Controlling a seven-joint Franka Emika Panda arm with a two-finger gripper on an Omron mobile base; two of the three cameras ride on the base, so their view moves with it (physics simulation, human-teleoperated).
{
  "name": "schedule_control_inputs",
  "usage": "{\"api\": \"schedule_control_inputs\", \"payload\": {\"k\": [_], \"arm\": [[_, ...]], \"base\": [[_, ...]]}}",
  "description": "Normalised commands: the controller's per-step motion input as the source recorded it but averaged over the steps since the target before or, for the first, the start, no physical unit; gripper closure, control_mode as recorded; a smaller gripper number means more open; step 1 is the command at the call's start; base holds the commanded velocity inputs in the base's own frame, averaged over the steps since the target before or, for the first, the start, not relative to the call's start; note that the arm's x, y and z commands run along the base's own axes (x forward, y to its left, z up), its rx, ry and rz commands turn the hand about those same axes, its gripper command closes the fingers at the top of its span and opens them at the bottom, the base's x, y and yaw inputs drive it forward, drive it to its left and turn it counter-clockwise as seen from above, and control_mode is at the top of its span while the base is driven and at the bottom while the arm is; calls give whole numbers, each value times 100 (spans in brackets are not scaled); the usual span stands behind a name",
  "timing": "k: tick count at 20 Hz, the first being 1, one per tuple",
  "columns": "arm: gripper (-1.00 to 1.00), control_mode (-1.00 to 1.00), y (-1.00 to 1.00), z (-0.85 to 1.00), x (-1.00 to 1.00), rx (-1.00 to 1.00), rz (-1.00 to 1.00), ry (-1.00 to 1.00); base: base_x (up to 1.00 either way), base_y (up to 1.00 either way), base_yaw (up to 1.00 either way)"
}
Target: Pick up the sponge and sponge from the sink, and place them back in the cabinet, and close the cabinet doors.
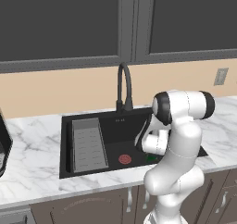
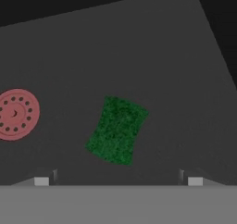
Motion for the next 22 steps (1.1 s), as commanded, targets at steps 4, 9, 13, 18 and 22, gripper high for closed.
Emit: {"api": "schedule_control_inputs", "payload": {"k": [4,9,13,18,22], "arm": [[-100,-100,0,-2,12,0,-8,0],[-100,-100,0,-6,12,0,-7,0],[-100,-100,6,-13,12,-3,-6,0],[-100,-100,8,-15,12,-4,-5,0],[-100,-100,9,-11,4,-1,-5,0]], "base": [[0,0,0],[0,0,0],[0,0,0],[0,0,0],[0,0,0]]}}
